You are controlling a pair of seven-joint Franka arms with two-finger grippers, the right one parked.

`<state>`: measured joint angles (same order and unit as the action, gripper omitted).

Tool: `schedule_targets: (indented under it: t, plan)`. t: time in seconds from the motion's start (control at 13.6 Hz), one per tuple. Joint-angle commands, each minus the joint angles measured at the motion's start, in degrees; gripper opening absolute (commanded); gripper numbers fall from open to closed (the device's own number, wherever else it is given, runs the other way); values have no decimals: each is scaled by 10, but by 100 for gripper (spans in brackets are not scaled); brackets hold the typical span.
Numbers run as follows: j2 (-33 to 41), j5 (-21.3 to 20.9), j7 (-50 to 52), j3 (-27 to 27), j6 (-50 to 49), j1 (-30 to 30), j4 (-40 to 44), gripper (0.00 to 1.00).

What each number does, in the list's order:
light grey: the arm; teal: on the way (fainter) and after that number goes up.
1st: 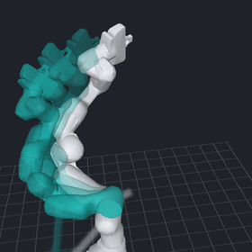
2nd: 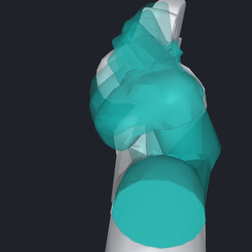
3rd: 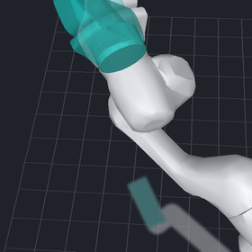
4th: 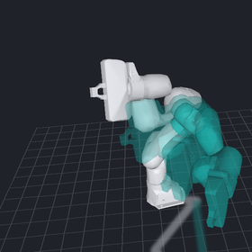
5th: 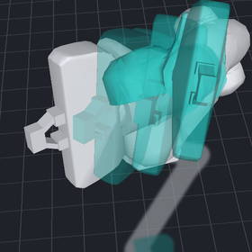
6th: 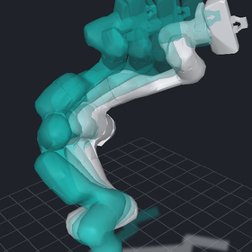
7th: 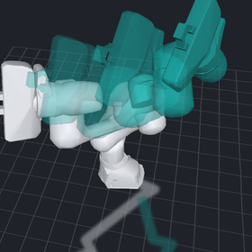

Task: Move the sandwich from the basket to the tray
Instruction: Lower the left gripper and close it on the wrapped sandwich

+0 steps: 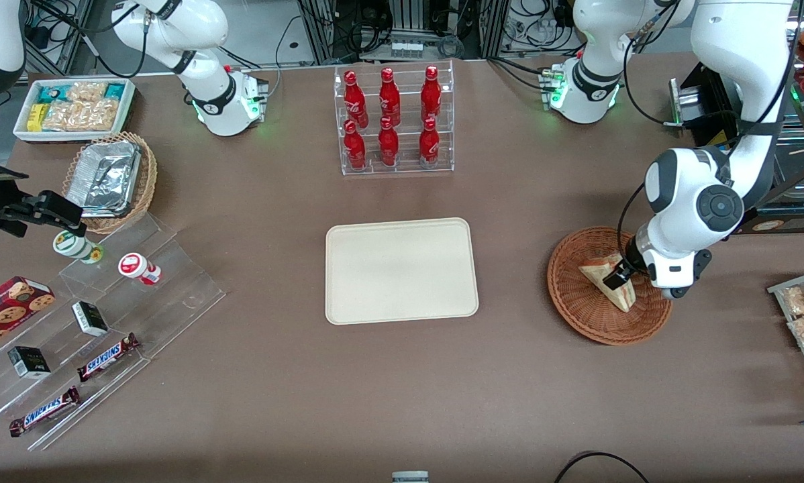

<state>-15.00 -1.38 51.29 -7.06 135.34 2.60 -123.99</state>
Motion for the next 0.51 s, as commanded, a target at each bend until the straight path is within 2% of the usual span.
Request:
schedule_targets:
  t: [0.0,0.07,0.15,0.22,0.29,0.37,0.44]
  plan:
    - [-26,1,19,-1,11,-2,9,100]
    - [-29,1,24,-1,11,-2,9,100]
    - [-29,1,27,-1,10,-2,9,94]
    - [-28,1,35,-1,9,-2,8,79]
    - [-29,1,47,-2,7,-3,8,35]
    - [-27,1,50,-2,2,-3,9,0]
    - [-21,1,50,-2,-7,-2,11,0]
